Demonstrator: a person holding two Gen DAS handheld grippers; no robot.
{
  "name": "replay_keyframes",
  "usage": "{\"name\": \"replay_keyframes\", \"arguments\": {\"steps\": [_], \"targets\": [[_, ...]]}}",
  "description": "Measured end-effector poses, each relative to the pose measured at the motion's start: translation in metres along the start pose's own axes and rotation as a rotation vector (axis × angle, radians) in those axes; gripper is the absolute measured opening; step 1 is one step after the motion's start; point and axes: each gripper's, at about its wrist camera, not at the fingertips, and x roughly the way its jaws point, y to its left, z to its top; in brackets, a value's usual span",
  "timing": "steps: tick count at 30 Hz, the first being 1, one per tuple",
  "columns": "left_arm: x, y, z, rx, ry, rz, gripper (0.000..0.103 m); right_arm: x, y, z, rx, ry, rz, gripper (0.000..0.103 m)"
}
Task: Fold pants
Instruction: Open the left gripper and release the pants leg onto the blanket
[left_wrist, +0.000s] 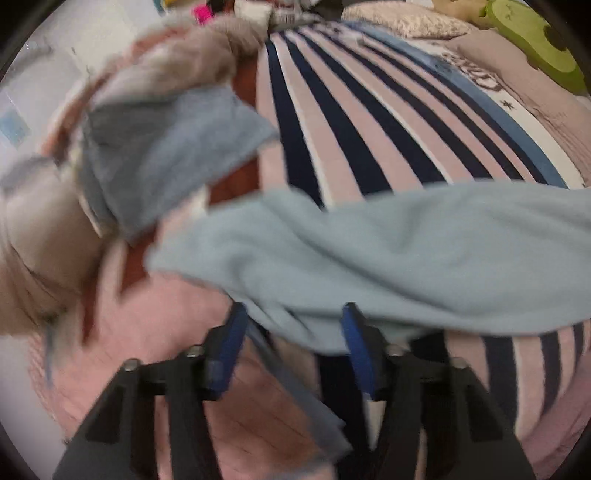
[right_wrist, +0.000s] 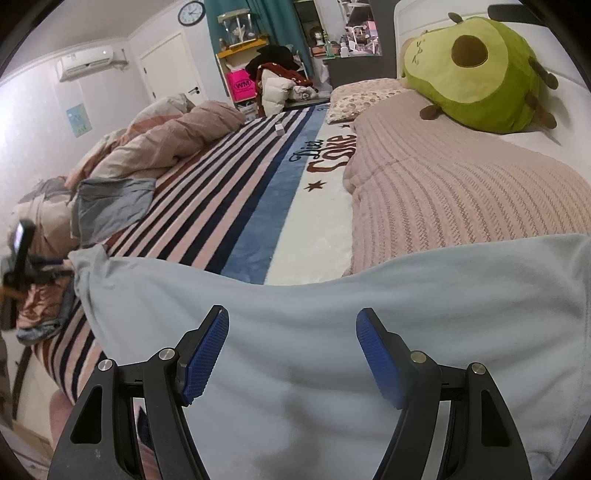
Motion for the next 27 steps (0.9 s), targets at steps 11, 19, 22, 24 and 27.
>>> {"name": "replay_keyframes", "arguments": {"steps": [11,19,22,24,27], "targets": [[0.012,-0.007,-0.022,-0.216,-0.032,-0.180,0.058,-0.013,-0.016,-0.015,0.022,-0.022,-0.040,0.068],[-0.008,-0.034,-0.030,-0.220,-0.153,-0.183,0.064,-0.070,-0.074,-0.060,0.191,-0.067,-0.256,0.081],[-0.020,-0.041,-0.029,-0.219,-0.201,-0.190,0.064,-0.083,-0.096,-0.078,0.254,-0.066,-0.308,0.083],[-0.027,-0.047,-0.028,-0.223,-0.225,-0.200,0.065,-0.090,-0.108,-0.087,0.282,-0.083,-0.317,0.082],[-0.037,-0.059,-0.030,-0.216,-0.248,-0.220,0.065,-0.101,-0.114,-0.095,0.344,-0.132,-0.259,0.082]]}}
